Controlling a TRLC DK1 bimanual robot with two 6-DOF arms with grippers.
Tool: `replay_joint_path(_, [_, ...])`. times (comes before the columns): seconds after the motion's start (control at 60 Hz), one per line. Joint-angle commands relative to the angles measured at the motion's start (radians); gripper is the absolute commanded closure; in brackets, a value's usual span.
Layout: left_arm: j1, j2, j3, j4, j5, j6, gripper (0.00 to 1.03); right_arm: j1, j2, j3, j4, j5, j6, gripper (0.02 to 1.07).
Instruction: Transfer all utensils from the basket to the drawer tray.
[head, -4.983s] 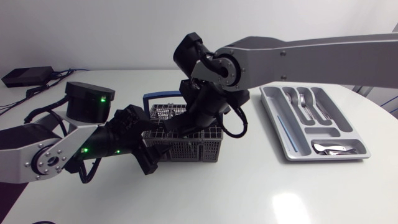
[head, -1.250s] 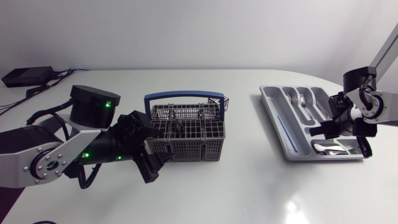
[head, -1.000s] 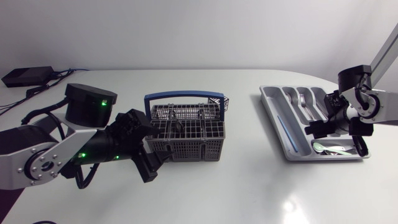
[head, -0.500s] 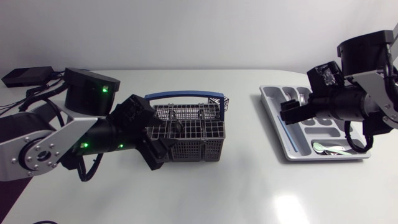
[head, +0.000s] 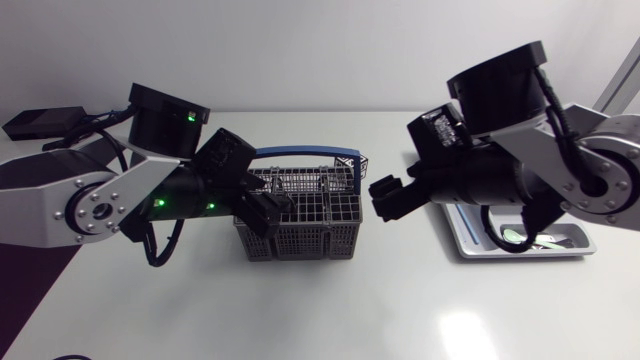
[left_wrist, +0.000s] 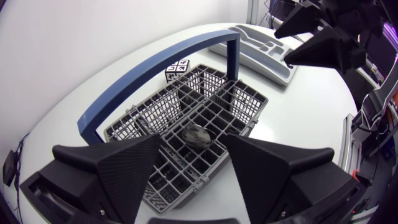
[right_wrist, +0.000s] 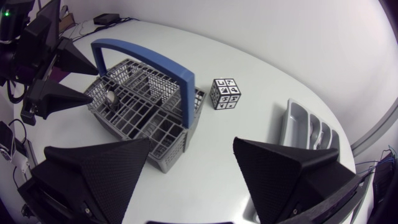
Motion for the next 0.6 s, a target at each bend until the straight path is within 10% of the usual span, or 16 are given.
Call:
replay_joint_path(0.0, [0.015, 0.018, 0.037, -0.01, -0.005, -0.046, 0.39, 0.037, 0.045, 0.031, 0.009, -0.003, 0.045, 0.11])
replay_joint_path(0.583, [0.03, 0.049, 0.106, -0.087, -0.008, -0.135, 0.49, 0.212, 0.217, 0.069, 0.136, 0.011, 0.059, 0.18])
